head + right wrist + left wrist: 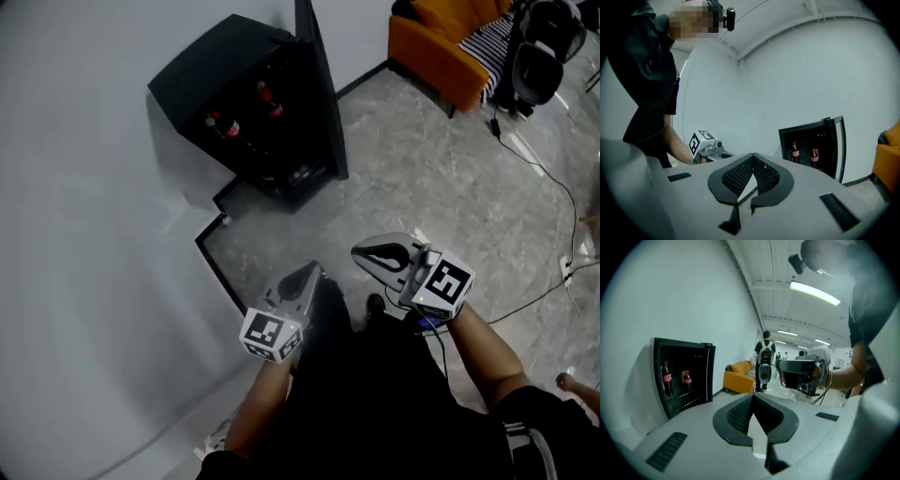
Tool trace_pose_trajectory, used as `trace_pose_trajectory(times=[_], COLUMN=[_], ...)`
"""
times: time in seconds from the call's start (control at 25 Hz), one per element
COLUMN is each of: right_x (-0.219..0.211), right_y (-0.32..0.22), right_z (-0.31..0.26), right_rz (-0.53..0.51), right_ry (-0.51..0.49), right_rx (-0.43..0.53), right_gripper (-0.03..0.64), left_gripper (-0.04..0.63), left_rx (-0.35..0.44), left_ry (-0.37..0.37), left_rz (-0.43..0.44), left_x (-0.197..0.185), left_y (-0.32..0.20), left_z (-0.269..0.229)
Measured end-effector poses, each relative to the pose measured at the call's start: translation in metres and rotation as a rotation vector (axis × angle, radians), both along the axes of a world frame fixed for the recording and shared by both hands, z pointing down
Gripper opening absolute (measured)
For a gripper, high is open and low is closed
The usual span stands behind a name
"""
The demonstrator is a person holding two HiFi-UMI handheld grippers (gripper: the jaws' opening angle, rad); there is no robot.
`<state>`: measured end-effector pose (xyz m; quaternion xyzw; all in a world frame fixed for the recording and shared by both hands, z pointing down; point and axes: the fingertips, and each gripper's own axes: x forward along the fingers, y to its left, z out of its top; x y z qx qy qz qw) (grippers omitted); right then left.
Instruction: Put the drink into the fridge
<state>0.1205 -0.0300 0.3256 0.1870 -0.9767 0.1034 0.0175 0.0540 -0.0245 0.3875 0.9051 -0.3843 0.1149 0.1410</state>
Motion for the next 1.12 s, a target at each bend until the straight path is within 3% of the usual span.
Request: trace_pose_trajectory(times=[0.24,0.48,1.12], right_x=[0.046,0.049,-0.024], right_y=[0.055,0.080,0.168], right_z=[0.002,0.003,0.005], right_rz=[0.033,0.070,0.104], right_ry=[0.006,-0.004,0.041], right_rx=[-0.019,-0.029,-0.010], right_gripper=[0.023,0.023,0.023], left_gripper=[0.012,0.012,0.012], left_rx=[-0.013,0.056,0.070], left_ry=[0.023,0.059,0.178], left_rz=[0.066,0.147,0.202], left_x=[0.044,0.067,-0.004], left_y=[0.051,0.079,0.185], left_z=[-0.001,-0.024,-0.027])
